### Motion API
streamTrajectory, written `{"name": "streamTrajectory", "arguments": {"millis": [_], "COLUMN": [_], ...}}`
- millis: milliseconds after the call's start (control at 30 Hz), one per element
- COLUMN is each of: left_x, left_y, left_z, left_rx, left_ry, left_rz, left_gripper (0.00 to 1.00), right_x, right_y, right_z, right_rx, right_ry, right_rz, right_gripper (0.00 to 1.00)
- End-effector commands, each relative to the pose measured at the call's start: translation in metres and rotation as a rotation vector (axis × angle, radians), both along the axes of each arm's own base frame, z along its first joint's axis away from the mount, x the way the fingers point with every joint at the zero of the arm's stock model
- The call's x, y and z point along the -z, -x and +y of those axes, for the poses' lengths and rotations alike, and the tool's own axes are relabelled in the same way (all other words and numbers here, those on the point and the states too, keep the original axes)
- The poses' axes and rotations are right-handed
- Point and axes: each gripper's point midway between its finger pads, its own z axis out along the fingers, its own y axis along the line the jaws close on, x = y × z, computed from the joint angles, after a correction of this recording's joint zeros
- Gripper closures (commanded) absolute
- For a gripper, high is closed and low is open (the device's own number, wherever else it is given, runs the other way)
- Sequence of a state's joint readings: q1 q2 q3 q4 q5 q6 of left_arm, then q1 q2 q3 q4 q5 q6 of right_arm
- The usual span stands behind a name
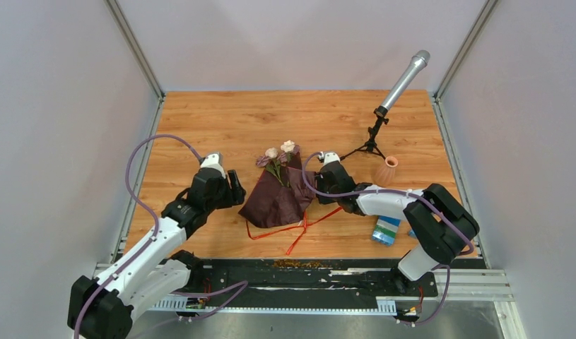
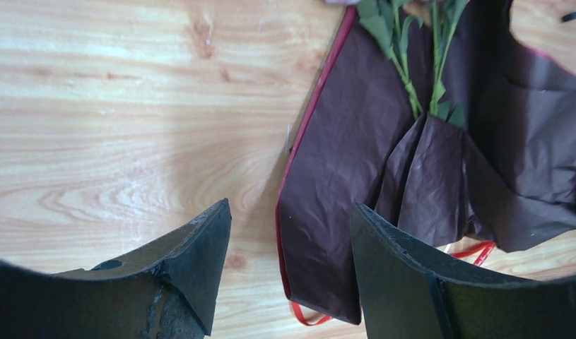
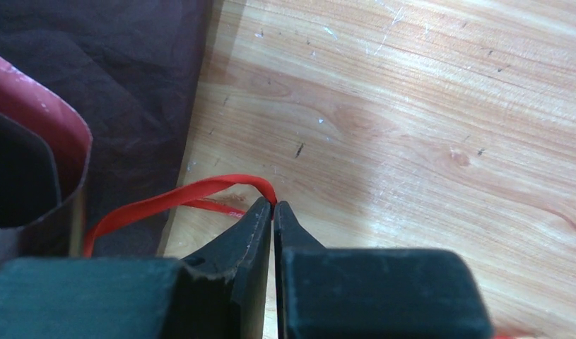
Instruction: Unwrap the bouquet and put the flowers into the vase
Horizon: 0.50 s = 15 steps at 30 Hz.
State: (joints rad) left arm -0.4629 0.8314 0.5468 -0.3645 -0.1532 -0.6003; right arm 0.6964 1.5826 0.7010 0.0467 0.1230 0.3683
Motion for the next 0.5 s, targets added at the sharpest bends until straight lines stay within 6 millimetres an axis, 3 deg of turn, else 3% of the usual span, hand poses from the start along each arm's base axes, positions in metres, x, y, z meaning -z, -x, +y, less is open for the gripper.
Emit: {"name": "streamTrajectory", "arguments": {"millis": [0,133,467], "left_x": [0.015,0.02,0.024], "left_y": [0.007,0.012,0.025], "left_z": [-0.004,-0.007,-0.01], "left_rx": [-0.006,-0.005,-0.005], "left_ry": [0.032,0.07,0.134], "left_rz": [0.069,0.082,0.112], "left_gripper": [0.29,0.27,0.18], "right_x": [-0.013,-0.024,-0.041], "right_y": [-0.007,-0.008,0.005], "right_z": [-0.006,-0.012,-0.06], "right_rx": [0.038,0.048,0.13], "right_ry": [-0.004,-0.011,0.04], "right_rz": [-0.02,-0.046,-0.062], "right_gripper": [0.87,0.64,0.38]}}
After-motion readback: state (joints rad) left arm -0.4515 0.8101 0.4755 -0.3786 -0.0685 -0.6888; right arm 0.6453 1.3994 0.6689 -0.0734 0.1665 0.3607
